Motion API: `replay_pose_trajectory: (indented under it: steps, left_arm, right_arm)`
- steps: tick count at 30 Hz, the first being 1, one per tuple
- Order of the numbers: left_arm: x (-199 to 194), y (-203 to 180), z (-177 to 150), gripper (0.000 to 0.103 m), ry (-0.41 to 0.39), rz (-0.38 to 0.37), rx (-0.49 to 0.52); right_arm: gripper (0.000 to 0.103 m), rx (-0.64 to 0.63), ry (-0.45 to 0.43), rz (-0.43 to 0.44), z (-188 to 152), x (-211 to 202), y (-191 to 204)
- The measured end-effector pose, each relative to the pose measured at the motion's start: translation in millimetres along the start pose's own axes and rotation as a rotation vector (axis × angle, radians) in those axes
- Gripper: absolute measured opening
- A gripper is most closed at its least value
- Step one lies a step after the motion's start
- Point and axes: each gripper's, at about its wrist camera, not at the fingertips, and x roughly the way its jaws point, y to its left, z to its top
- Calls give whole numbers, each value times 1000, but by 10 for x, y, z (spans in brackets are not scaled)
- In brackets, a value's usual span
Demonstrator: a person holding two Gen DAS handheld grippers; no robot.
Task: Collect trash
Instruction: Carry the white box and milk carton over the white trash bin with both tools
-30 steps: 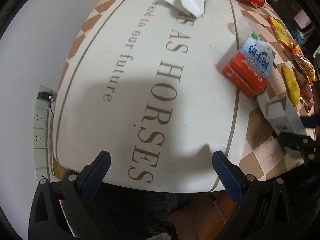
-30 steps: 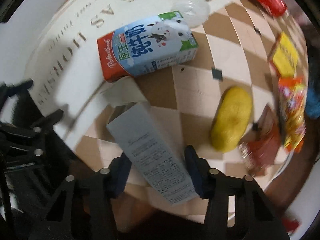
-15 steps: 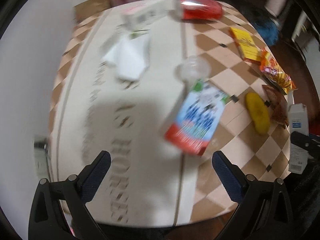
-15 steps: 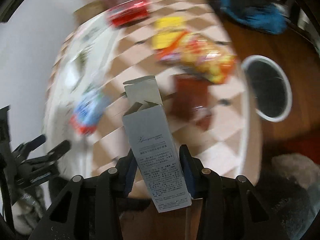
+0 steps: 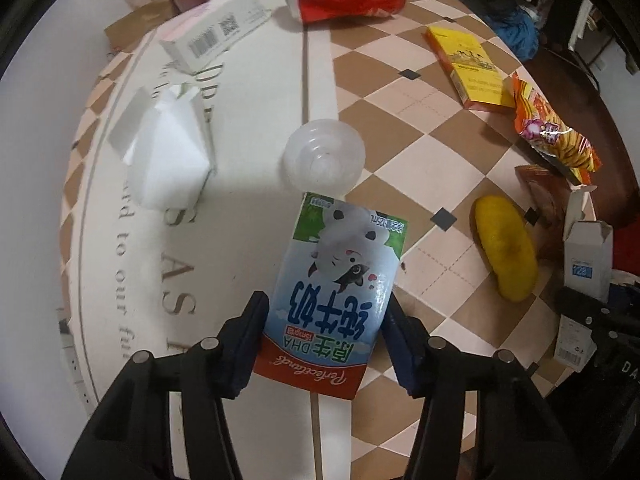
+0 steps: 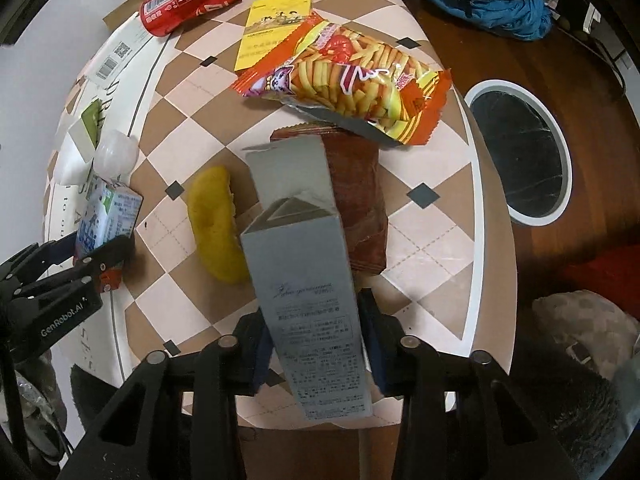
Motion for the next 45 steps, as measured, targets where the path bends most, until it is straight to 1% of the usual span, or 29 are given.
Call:
replay_pose_trajectory:
  steps: [2, 5, 8, 11, 13, 16, 18, 21, 23, 25, 28, 31, 32, 33, 34, 35, 36, 38, 39, 41, 42, 45]
  left_arm:
    - [-104, 0, -170, 51, -18, 25, -25]
    - [-294, 17, -344, 50, -60, 58, -79]
    - [-541, -31, -455, 50, -118, 85, -121]
    - [-850, -64, -524, 50, -184, 100, -154]
    - [-1079, -139, -511, 50, -240, 107, -164]
    - [-1388, -298, -439, 50, -313, 92, -161]
    - [-1549, -425, -297, 49, -349, 71, -145]
    - [-1755, -760, -48, 49, -397, 11, -104]
    - [-1839, -1023, 113, 49, -413, -29, -68]
    - [-1858, -1274, 270, 49, -415, -73, -38]
    - [-1744, -1688, 578, 49, -383, -154, -2]
    - [-1438, -2089, 911, 49, -300, -255, 4]
    - [-1323, -2212, 1008, 49, -269, -283, 5]
    - [-1124, -2384, 1142, 49, -223, -318, 3]
    - [-1001, -2500, 1235, 49, -204, -361, 4]
    - [-879, -2626, 1326, 49, -173, -379, 4]
    - [-691, -2789, 1455, 49, -125, -404, 7]
    - [-406, -3014, 1635, 49, -61, -431, 5]
    - [-299, -3119, 1701, 49, -36, -442, 7]
    - [-96, -3299, 1824, 50, 25, -472, 16]
    - [44, -3385, 1896, 50, 57, -483, 9]
    - [293, -3544, 2052, 51, 106, -485, 4]
  right_arm:
    - [40, -8, -8, 4, 16, 37, 85]
    - [39, -7, -30, 28, -46, -35, 91]
    - [39, -6, -51, 63, -37, -57, 196]
    - [39, -5, -97, 99, -97, -226, 202]
    - [39, -6, -132, 117, -127, -377, 174]
    - [39, 6, -185, 151, -158, -635, 73]
    - [39, 24, -226, 175, -165, -838, -49]
    - [39, 61, -287, 205, -130, -1130, -303]
    - [39, 88, -324, 215, -96, -1298, -491]
    - [39, 124, -362, 222, -41, -1474, -769]
    - [39, 179, -388, 210, 75, -1595, -1208]
    - [39, 238, -387, 165, 224, -1525, -1692]
    - [39, 259, -375, 153, 291, -1443, -1860]
    - [39, 291, -356, 140, 369, -1317, -2075]
    - [39, 308, -341, 131, 427, -1221, -2219]
    - [39, 324, -316, 117, 498, -1095, -2381]
    - [39, 357, -284, 110, 586, -910, -2589]
    - [39, 396, -234, 112, 698, -647, -2862]
    - [39, 421, -209, 110, 770, -472, -3041]
    - [39, 449, -168, 111, 891, -208, -3276]
    - [39, 458, -156, 108, 938, -85, -3359]
    - [39, 480, -125, 102, 1098, 200, -3536]
